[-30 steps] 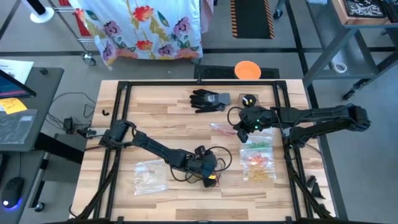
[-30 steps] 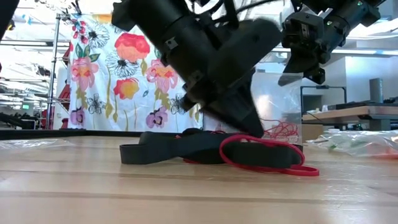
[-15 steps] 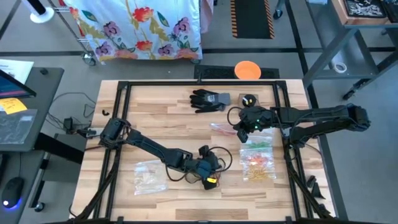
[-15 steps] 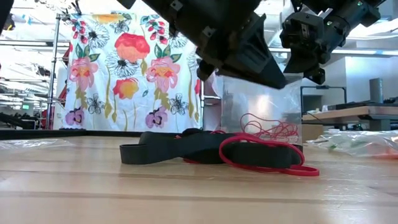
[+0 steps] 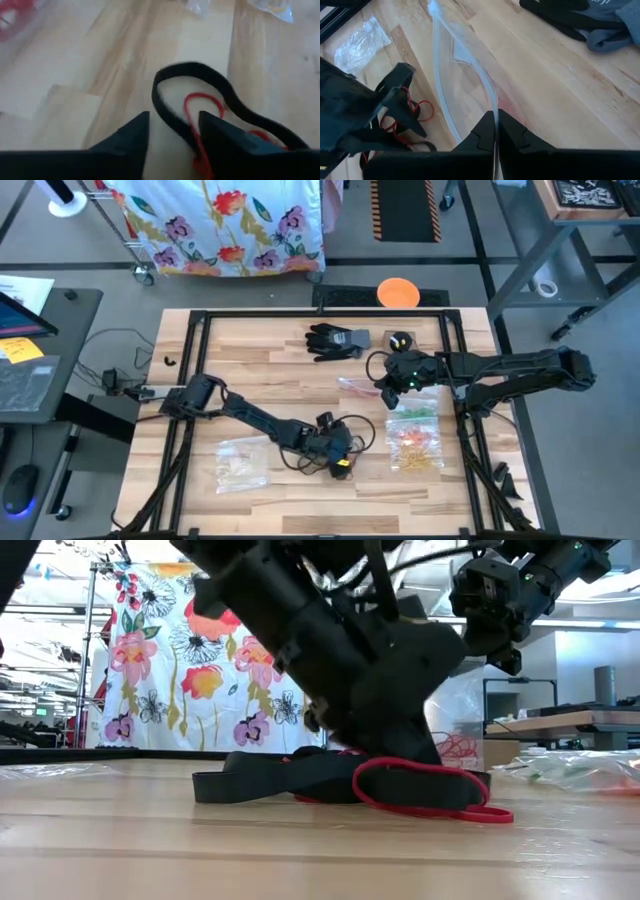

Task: Sort rubber bands
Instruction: Put the red rubber band into the transparent zip bag

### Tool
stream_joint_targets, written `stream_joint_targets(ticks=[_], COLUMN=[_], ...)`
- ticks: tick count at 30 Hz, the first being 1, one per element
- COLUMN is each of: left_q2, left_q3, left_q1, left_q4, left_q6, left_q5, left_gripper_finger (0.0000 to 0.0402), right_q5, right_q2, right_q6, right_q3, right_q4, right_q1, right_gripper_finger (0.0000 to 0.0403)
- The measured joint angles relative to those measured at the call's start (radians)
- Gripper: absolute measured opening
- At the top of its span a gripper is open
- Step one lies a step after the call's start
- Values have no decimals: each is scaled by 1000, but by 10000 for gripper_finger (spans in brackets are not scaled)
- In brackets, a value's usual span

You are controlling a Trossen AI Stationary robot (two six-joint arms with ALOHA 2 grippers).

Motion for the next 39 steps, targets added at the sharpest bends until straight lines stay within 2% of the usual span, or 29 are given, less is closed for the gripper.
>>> stream_joint_targets(ticks=[3,6,9,13,14,19,22,26,31,34,36,39], left_q2=[11,9,-5,-42,-57,-131,-189,-256,-329,-341,-340,-339], left_q3=[1,3,3,-1,-1,-1,-1,0,0,1,1,1], left_q1=[5,10,6,2,1,-22,-54,-104,-161,-184,-187,-169], left_q4=[-5,-24,-53,-77,-83,-110,-95,-90,-15,75,115,108], left_q6=[-99,-136,-153,-137,-132,-115,-77,-33,-34,33,121,127], left_q5=[80,124,98,104,105,71,15,-135,-488,-688,-682,-533], left_gripper_finger=[192,188,147,35,18,4,3,1,1,1,1,1], right_q5=[0,0,1,1,1,1,1,1,2,2,2,2], right_q2=[0,0,0,0,0,0,0,0,0,0,0,0], right_q6=[0,0,0,0,0,0,0,0,0,0,0,0], right_q3=[0,0,0,0,0,0,0,0,0,0,0,0], right_q4=[-3,-8,-8,-7,-7,-8,-9,-9,-5,-2,-2,-2], right_q1=[0,0,0,0,0,0,0,0,0,0,0,0], right_gripper_finger=[11,11,11,11,11,11,11,11,11,11,11,11])
